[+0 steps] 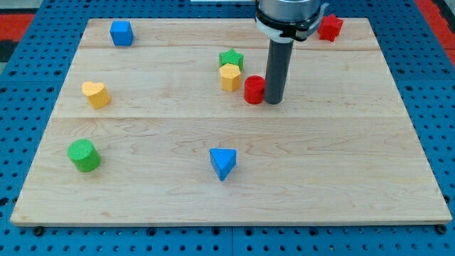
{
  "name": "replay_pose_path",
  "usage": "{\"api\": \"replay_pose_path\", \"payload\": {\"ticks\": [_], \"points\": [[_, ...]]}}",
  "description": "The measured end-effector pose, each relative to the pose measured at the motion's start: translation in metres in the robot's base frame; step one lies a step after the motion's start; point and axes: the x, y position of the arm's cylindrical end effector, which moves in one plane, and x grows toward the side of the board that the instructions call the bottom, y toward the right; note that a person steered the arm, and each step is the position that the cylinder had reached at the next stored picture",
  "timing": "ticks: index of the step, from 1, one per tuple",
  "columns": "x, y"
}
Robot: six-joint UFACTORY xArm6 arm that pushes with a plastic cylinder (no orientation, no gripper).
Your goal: Drag the red circle into the yellow hexagon
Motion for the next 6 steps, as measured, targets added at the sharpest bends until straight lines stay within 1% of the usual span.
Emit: {"api": "replay_pose_path", "payload": {"ticks": [2,6], "points": [[0.008,-0.018],[-0.021,-0.023]]}}
